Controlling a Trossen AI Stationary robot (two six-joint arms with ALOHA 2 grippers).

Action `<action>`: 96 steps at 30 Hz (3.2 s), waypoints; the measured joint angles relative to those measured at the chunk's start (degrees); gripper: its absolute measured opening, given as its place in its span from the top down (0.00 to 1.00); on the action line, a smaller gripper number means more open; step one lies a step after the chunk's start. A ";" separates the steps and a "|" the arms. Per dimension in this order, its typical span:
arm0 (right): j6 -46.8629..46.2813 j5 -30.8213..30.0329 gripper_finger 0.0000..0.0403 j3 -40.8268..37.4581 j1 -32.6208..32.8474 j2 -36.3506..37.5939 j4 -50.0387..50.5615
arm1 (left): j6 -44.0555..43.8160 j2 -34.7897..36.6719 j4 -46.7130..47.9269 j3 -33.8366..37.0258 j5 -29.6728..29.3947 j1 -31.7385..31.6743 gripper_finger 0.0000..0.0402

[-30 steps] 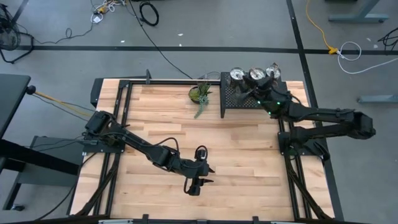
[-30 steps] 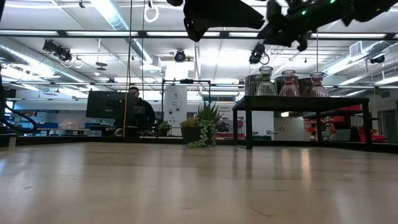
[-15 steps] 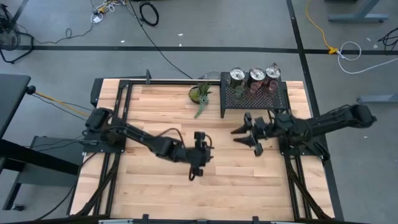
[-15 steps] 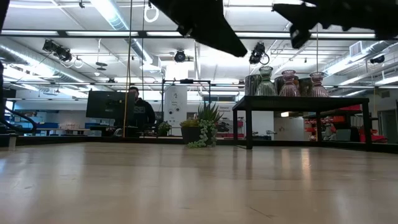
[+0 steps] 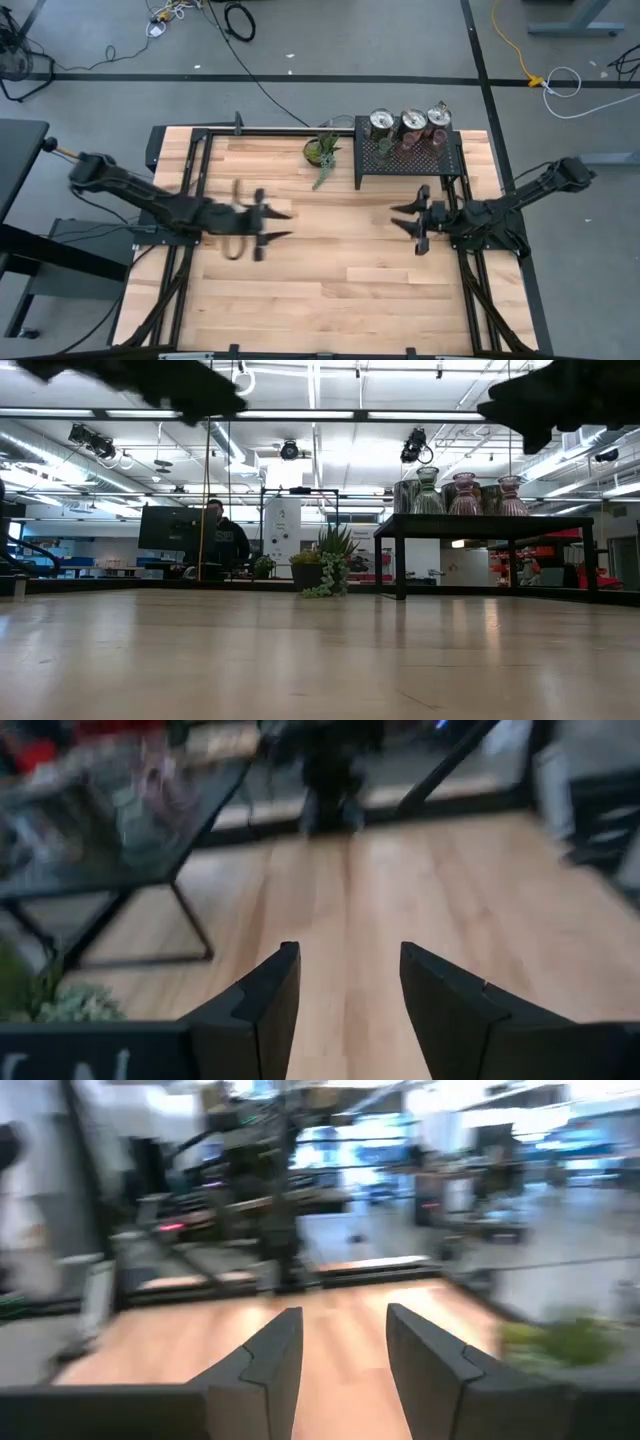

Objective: Pick & Place candle stick holders
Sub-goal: Return to Home Position

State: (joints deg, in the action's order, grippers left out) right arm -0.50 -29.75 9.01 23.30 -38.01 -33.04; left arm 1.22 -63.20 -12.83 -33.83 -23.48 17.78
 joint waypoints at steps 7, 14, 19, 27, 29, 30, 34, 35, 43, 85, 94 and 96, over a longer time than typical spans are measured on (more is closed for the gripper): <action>5.93 -11.37 0.64 0.10 0.43 4.69 1.39 | 0.65 17.84 -7.73 17.86 0.14 5.57 0.56; 5.06 -5.44 0.64 0.07 0.43 4.63 10.13 | 0.37 23.27 -7.47 26.21 -6.08 5.10 0.56; -6.70 3.39 0.64 0.07 0.43 4.41 6.53 | -9.26 23.12 -7.05 27.17 -0.86 4.90 0.56; -11.03 9.68 0.64 0.07 0.43 4.37 5.03 | -12.99 23.12 -6.90 27.20 6.76 4.90 0.56; -10.99 9.83 0.64 0.07 0.43 4.37 5.21 | -13.03 23.12 -6.90 27.20 6.81 4.94 0.56; -10.95 9.83 0.64 0.03 0.43 4.45 5.33 | -13.03 23.12 -6.90 27.20 6.81 4.92 0.56; -10.84 10.84 0.64 -3.74 -0.20 9.25 4.00 | -13.06 23.46 -6.76 27.20 6.81 4.92 0.56; -10.84 11.97 0.64 -5.35 -0.51 11.24 2.23 | -13.06 24.10 -6.70 27.23 6.81 4.93 0.56; -11.01 12.86 0.64 -8.11 -4.42 22.37 12.18 | -13.16 34.18 -6.83 33.29 6.79 4.93 0.56; -1.84 18.08 0.64 -8.11 -21.75 37.39 23.48 | -13.71 57.77 3.55 33.36 6.83 0.77 0.56; 1.16 29.26 0.64 -8.11 -21.71 35.83 32.46 | -13.73 57.77 3.54 33.38 6.81 -5.41 0.56; 1.05 29.20 0.64 -8.11 -21.71 35.62 32.58 | -13.73 57.77 3.61 33.38 6.30 -5.88 0.56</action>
State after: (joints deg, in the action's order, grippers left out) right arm 0.55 -0.56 0.91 1.58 -2.40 -0.46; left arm -12.51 -5.43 -9.21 -0.45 -17.17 11.90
